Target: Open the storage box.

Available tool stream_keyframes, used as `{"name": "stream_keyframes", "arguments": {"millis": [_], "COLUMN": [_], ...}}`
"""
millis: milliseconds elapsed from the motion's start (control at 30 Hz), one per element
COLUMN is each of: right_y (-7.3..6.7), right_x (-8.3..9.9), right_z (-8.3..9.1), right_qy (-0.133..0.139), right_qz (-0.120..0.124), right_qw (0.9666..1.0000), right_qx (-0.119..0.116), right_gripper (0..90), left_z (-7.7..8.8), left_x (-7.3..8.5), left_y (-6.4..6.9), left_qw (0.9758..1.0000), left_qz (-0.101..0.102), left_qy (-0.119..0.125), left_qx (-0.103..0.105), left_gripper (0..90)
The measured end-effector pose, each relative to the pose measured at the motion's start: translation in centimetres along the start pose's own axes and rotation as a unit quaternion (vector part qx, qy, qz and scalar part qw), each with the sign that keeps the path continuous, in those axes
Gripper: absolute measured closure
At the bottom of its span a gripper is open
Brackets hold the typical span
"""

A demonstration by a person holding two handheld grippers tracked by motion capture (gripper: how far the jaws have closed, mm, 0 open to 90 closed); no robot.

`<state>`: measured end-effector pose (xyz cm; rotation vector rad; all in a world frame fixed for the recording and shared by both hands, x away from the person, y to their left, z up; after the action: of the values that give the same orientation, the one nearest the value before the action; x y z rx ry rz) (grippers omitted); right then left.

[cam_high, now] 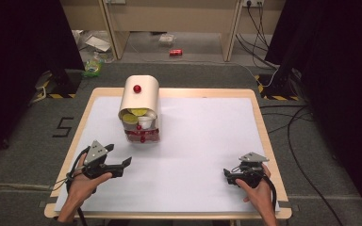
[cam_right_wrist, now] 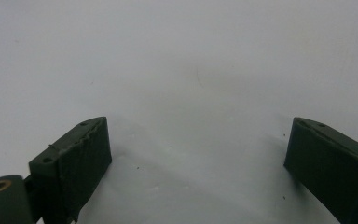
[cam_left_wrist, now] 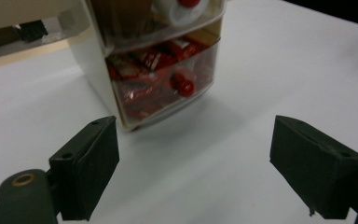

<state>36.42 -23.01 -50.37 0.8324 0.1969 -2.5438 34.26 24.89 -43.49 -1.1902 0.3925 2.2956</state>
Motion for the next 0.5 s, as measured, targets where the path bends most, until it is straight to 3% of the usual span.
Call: {"name": "stream_keyframes", "arguments": {"millis": [67,133,333,400,500], "right_y": [0.0,0.0,0.0,0.0,0.0], "right_x": [0.0,0.0,0.0,0.0,0.0], "right_z": [0.0,0.0,0.0,0.0,0.0], "right_qy": [-0.001,-0.001,-0.001,-0.001,-0.001], "right_qz": [0.000,0.000,0.000,0.000,0.000], "right_qw": [1.0000,1.0000,1.0000,1.0000,1.0000], "right_qx": [-0.001,-0.001,0.000,-0.001,-0.001], "right_gripper": [7.0,7.0,7.0,6.9,7.0], "left_z": [0.3,0.4,1.0,1.1,1.1], "left_x": [-0.9,-1.4,-3.2,-4.1,-4.5], "left_y": [-0.1,-0.2,-0.1,-0.4,-0.8], "left_qw": [0.9997,0.9996,0.9993,0.9990,0.9990], "left_qz": [0.006,0.003,-0.023,-0.041,-0.037], "left_qy": [0.014,0.017,0.013,0.005,0.005], "left_qx": [0.017,0.021,0.025,0.020,0.023], "left_gripper": [15.6,15.6,15.8,15.8,16.4]}}
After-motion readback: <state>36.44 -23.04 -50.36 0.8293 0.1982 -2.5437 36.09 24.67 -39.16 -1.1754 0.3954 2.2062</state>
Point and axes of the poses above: each handheld gripper's, and its own axes: z roughly backward along the jaws, x roughly out of its underside, y roughly to its right, the point moved 1 cm from there along -z, roughly forward along the jaws, and after that the axes turned 9 degrees about -y, right-handed, at the moved point
